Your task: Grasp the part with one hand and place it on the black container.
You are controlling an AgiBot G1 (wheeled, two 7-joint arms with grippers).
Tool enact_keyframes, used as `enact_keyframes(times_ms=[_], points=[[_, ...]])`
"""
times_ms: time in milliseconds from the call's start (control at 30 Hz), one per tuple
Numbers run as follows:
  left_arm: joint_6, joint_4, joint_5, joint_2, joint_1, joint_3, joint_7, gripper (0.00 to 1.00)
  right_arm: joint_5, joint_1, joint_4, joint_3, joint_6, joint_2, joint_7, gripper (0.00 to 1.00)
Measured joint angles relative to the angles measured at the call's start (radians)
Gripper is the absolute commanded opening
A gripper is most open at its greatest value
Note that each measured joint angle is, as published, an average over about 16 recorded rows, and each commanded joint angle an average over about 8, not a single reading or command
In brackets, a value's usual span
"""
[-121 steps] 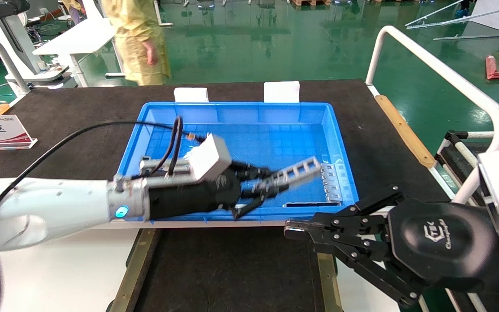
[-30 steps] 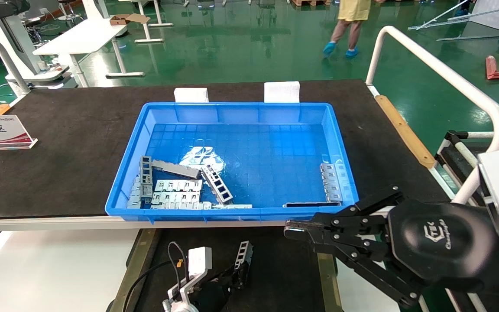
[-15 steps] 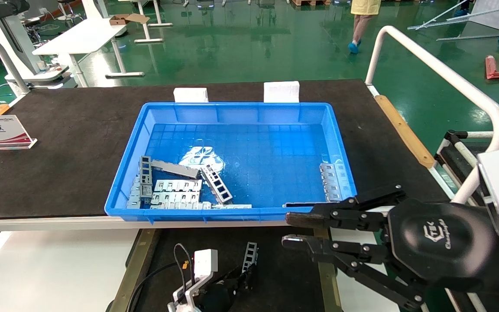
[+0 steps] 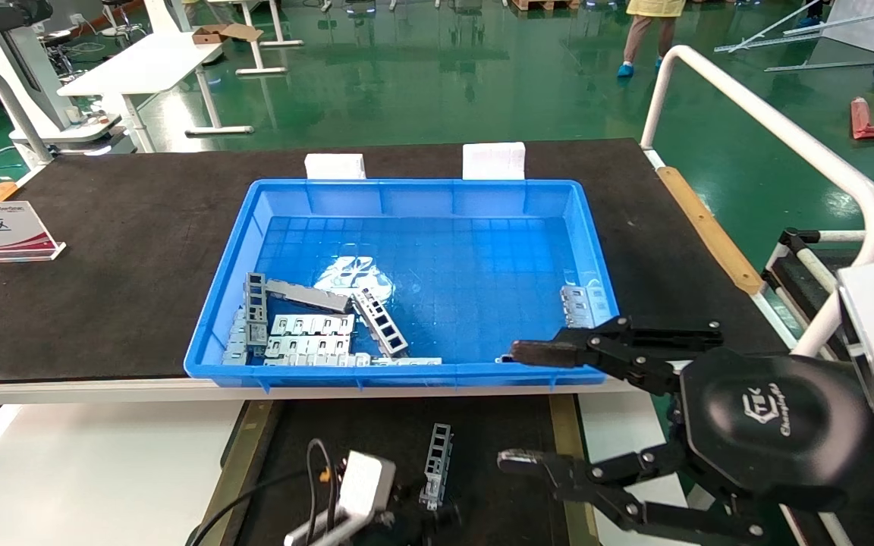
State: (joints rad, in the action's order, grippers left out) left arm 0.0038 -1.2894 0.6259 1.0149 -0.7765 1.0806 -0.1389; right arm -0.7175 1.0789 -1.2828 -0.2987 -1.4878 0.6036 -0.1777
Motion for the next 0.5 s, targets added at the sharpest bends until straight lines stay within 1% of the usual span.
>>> enact_keyframes(times_ms=[200,500], points=[[0.176,-0.062,0.025,-0.104,0.022,-0.036,0.064,1.00,0.000,0.000,0.000,0.000,0.000,0.000,0.000,1.00],[0.513,-0.073,-0.011,-0.261,0.037,-0.146,0.178,1.00,0.001,0.000,0.000,-0.001,0.000,0.000,0.000,1.00]])
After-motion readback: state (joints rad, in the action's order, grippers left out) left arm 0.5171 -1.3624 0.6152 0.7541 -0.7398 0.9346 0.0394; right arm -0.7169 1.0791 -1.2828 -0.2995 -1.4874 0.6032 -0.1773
